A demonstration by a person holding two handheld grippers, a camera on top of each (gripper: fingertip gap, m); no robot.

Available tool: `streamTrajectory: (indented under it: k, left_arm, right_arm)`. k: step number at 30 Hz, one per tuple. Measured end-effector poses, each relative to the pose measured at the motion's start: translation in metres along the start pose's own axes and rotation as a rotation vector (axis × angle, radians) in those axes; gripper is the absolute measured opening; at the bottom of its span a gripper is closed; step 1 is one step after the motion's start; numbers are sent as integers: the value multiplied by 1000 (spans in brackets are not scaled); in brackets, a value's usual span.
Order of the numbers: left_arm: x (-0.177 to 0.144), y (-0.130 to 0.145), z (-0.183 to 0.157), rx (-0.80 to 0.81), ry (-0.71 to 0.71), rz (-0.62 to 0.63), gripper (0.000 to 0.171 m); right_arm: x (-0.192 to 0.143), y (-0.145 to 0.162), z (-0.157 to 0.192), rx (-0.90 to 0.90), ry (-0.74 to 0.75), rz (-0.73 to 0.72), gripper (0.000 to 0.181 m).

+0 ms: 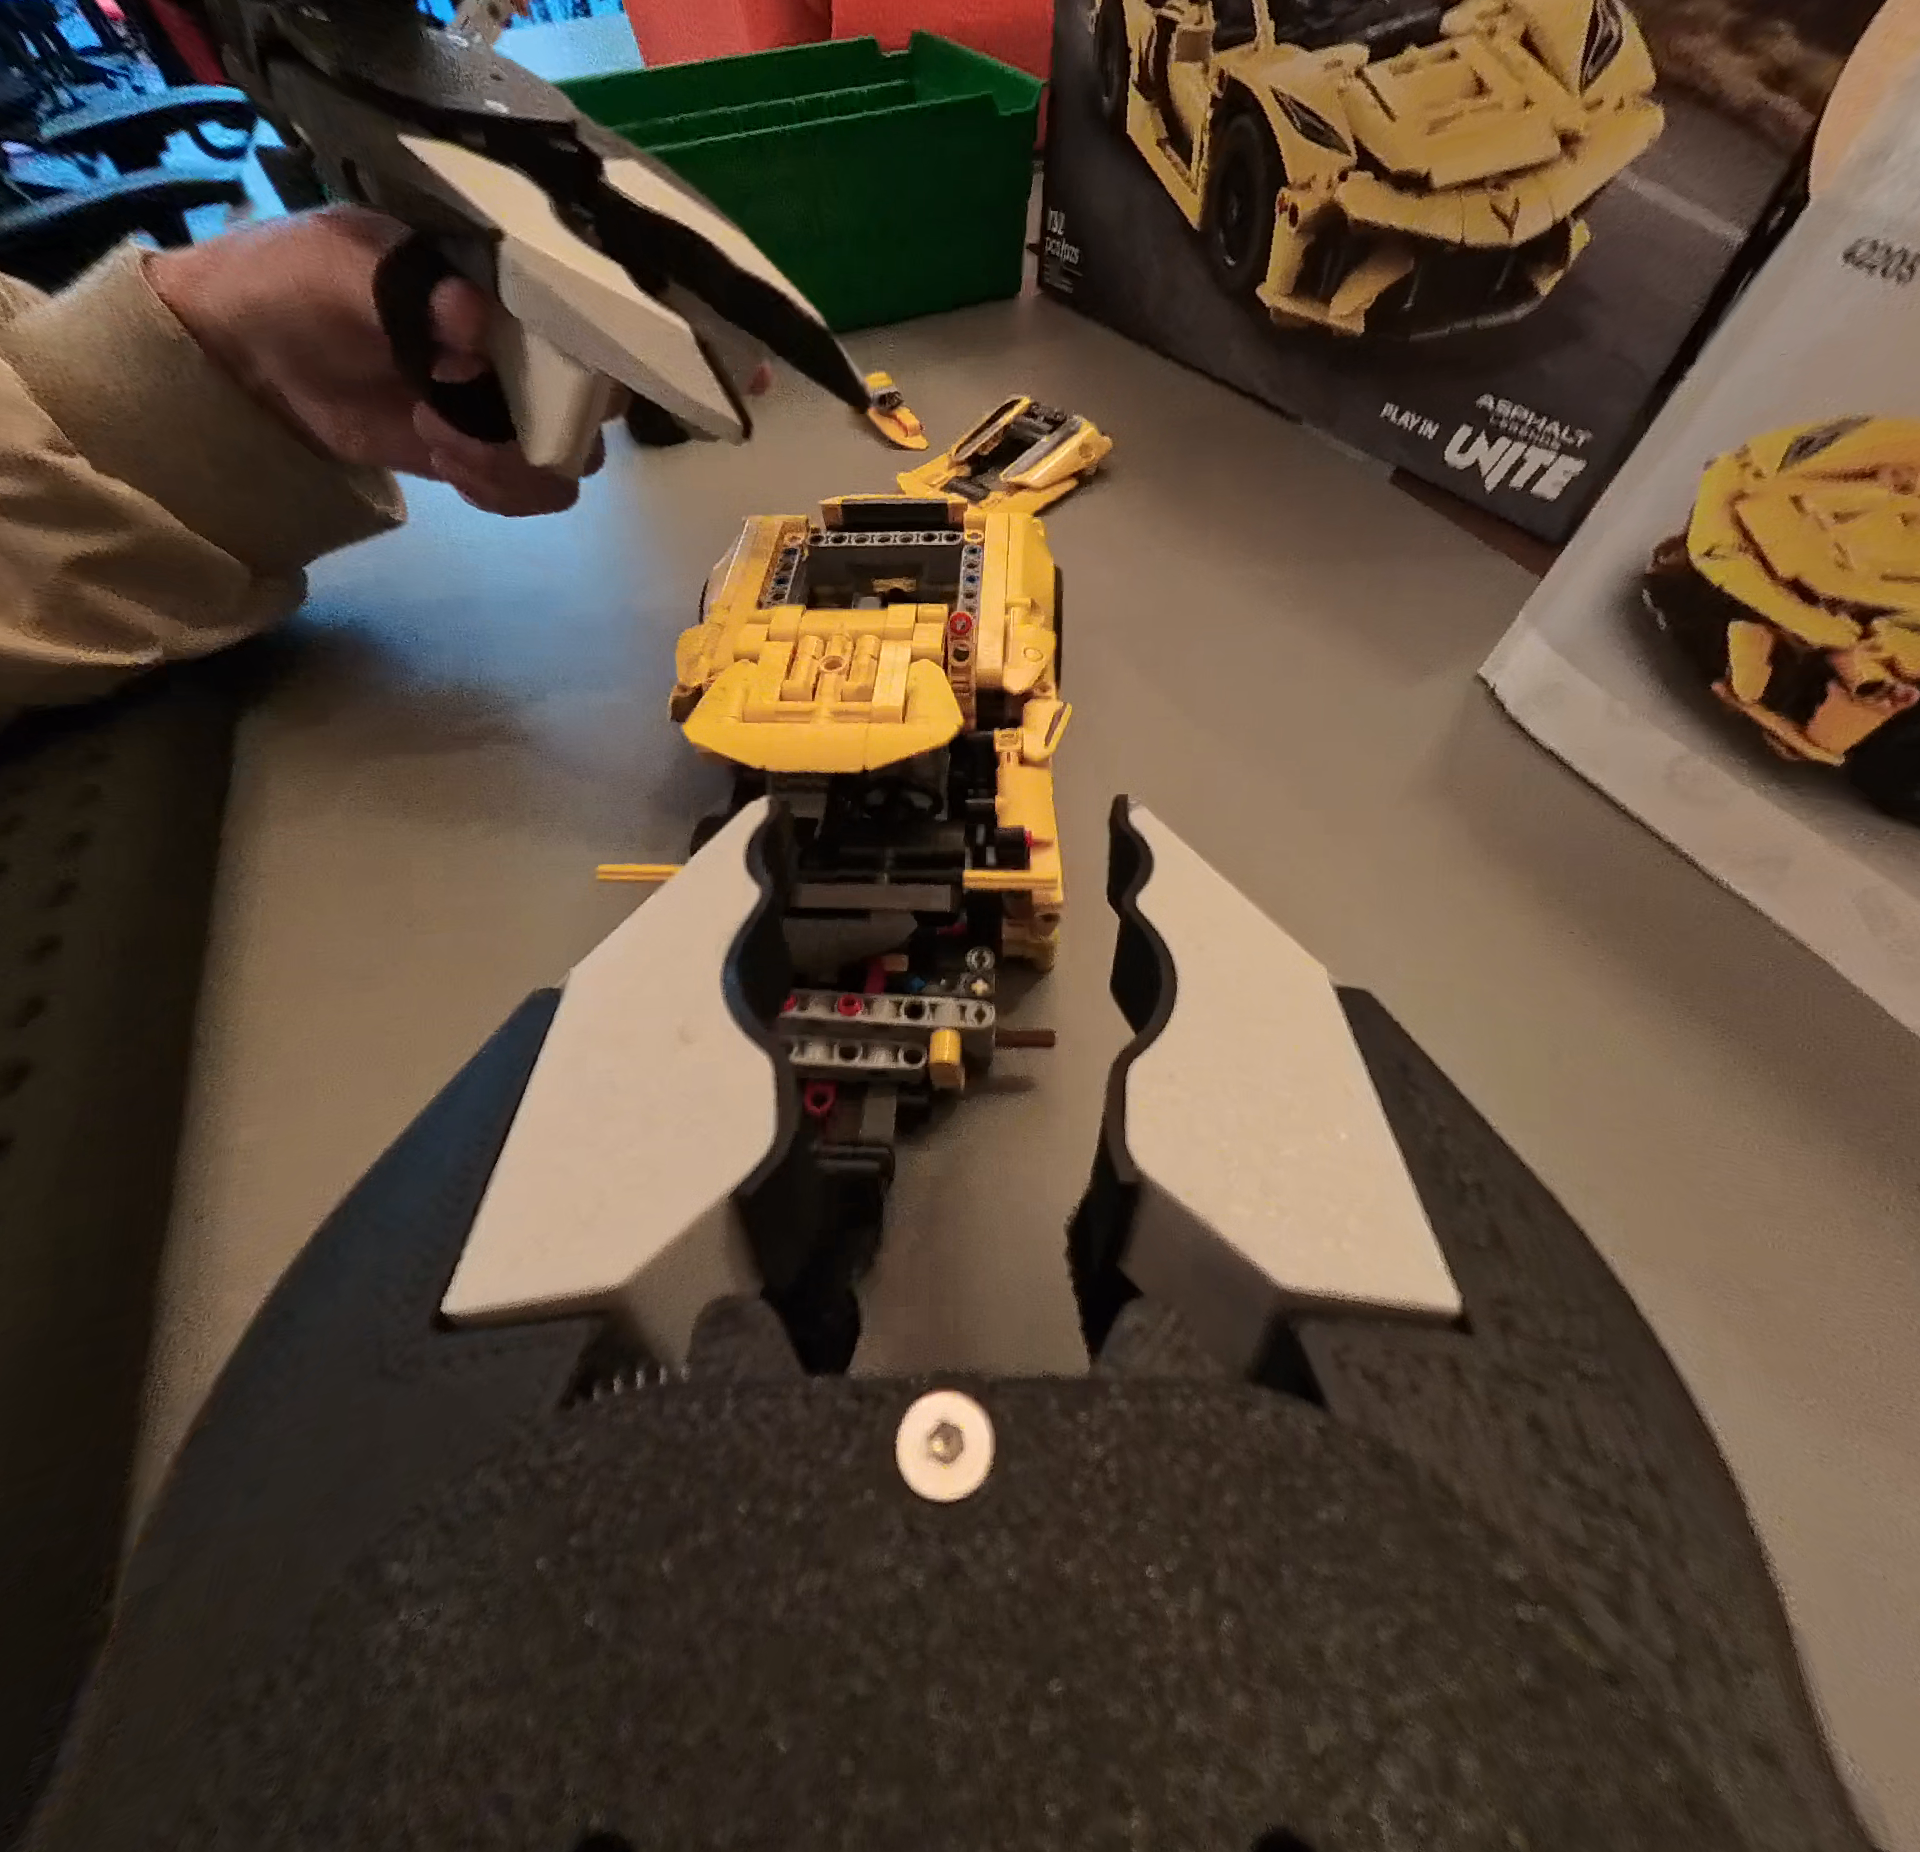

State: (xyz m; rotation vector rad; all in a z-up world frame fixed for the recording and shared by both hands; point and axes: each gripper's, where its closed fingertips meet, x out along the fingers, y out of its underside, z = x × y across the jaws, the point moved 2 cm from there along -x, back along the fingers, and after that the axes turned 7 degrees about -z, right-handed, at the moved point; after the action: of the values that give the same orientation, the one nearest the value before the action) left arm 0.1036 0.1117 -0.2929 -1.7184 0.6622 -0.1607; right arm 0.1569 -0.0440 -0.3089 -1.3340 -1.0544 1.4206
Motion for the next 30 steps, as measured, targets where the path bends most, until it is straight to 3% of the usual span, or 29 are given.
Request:
streamTrajectory:
  k: [3,5,11,16,19,25,27,30]
  left_arm:
    - [8,-14,-23,25,81,-103,54]
    - [13,-9,-23,88,50,-78,54]
    - [11,4,-56,164,191,-10,47]
    - [15,11,-31,247,12,7,45]
    - [10,12,-28,220,5,-6,45]
    - [-4,25,-51,124,12,-86,44]
    - [-9,27,-67,131,16,-116,34]
    - [-4,47,-84,156,-37,-46,29]
  right_arm:
    - [-10,10,-8,26,16,58,57]
    - [-11,10,-10,5,29,56,56]
    - [-4,11,-5,1,35,51,48]
    - [4,29,-9,65,-10,86,62]
    - [10,29,3,32,-51,93,65]
    - [11,32,-4,109,-62,96,61]
    - [8,29,-11,134,-35,84,56]
    - [7,28,-11,187,-45,84,48]
